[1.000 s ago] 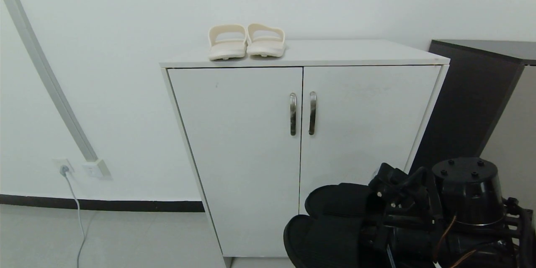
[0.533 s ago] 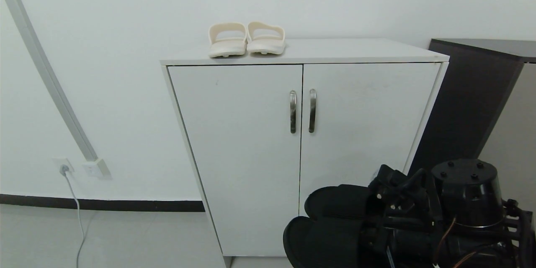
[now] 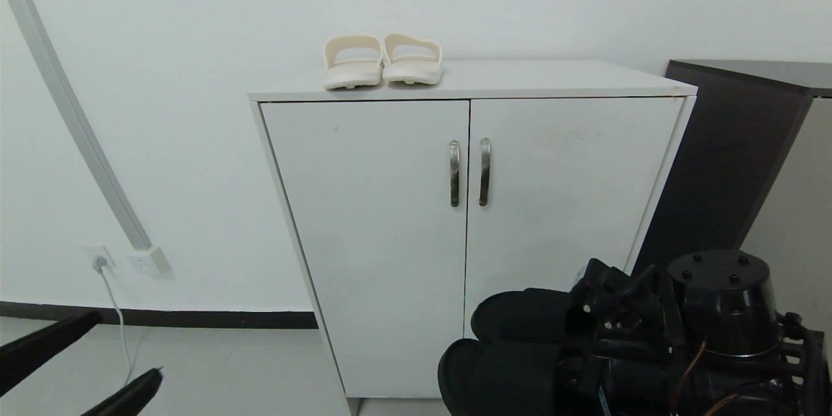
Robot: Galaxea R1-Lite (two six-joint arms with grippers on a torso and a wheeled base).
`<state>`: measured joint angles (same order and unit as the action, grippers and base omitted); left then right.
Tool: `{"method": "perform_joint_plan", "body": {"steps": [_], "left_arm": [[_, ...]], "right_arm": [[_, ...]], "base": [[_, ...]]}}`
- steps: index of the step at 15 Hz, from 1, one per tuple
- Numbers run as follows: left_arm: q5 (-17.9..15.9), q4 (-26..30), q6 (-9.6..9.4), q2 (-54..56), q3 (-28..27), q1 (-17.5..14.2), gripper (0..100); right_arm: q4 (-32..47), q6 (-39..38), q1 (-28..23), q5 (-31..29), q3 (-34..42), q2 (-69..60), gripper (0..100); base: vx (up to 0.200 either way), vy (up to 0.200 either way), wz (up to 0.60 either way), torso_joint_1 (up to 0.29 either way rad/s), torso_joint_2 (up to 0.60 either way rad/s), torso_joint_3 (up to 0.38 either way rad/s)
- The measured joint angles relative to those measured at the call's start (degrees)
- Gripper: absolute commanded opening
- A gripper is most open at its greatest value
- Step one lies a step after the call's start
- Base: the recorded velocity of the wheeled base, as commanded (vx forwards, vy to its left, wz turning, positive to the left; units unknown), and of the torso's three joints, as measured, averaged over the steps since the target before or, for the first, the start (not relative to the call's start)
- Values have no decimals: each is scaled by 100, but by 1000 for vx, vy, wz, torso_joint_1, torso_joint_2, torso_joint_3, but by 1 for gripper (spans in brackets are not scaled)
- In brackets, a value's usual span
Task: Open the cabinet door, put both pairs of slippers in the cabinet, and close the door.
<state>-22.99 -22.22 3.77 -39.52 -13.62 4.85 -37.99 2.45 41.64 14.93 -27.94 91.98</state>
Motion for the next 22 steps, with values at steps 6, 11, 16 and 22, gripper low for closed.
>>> {"method": "perform_joint_plan", "body": {"steps": [6,11,16,22], "left_arm": [[-590,-1117,6,-2031,-862,857,100],[-456,-1163,226,-3228,-2216,1953,100],[-824,-1371,597,-4419,-3349,2543,100],[-1150,-1390,1005,-5728,-4534,3017,100]], "right_arm": [[-126,-5,61,0,33,2,0],[-191,-10,89,0,82,20,0],[-195,-2,245,0,112,49,0],[-252,-2,273,-10,118,49,0]], "base": [[0,0,0,0,0,0],[0,0,0,0,0,0],[0,0,0,0,0,0],[0,0,0,0,0,0]]}}
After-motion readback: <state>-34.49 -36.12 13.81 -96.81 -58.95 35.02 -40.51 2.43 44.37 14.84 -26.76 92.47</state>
